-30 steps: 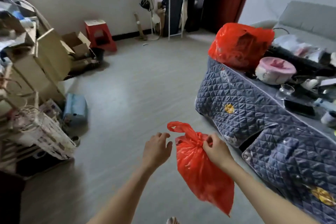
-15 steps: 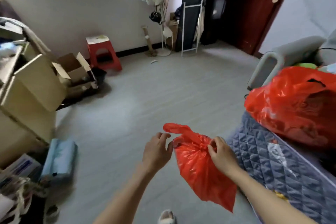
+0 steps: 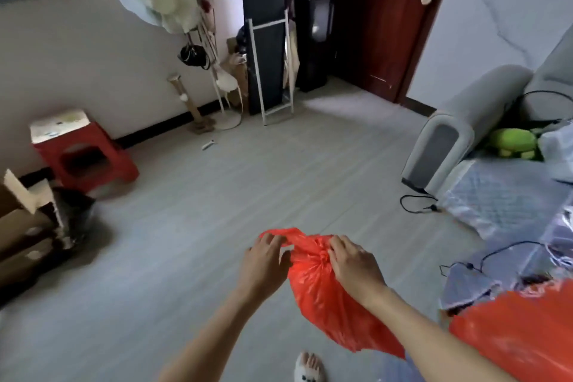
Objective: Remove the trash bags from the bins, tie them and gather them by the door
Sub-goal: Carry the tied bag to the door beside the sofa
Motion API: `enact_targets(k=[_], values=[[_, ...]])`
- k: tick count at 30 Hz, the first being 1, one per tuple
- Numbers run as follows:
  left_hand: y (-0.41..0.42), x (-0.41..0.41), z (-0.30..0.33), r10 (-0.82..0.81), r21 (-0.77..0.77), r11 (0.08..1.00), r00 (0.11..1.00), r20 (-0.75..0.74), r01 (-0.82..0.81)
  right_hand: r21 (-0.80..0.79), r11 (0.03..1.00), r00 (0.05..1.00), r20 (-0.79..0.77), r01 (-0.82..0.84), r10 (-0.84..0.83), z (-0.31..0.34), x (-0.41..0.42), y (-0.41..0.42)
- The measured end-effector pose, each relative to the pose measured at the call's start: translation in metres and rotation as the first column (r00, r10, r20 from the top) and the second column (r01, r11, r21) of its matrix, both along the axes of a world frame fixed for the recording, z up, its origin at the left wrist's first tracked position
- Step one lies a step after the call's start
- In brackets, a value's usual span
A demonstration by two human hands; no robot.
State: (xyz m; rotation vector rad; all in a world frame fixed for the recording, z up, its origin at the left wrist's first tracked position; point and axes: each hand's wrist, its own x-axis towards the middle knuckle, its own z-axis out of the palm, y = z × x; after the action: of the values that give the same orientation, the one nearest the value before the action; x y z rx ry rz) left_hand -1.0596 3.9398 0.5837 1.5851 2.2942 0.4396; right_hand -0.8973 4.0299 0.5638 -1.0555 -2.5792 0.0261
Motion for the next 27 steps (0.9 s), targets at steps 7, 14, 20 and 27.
enact_targets(k=[7,14,20,27], values=[[0.212,-0.085,0.020,-0.027,-0.011,1.000,0.996,-0.079,0.026,0.068,0.998,0.997,0.078,0.017,-0.022,0.016,-0.067,0.215],[0.447,-0.174,-0.004,-0.144,-0.050,0.989,0.988,-0.056,0.142,-0.009,0.982,0.974,0.132,0.189,-0.186,0.007,-0.138,0.441],[0.672,-0.217,0.006,-0.300,-0.073,0.952,0.953,-0.037,0.296,-0.201,0.900,0.921,0.118,0.388,-0.371,0.023,-0.162,0.617],[0.923,-0.182,-0.005,-0.505,-0.081,0.861,0.863,-0.008,0.503,-0.372,0.729,0.785,-0.002,0.575,-0.620,0.017,-0.150,0.824]])
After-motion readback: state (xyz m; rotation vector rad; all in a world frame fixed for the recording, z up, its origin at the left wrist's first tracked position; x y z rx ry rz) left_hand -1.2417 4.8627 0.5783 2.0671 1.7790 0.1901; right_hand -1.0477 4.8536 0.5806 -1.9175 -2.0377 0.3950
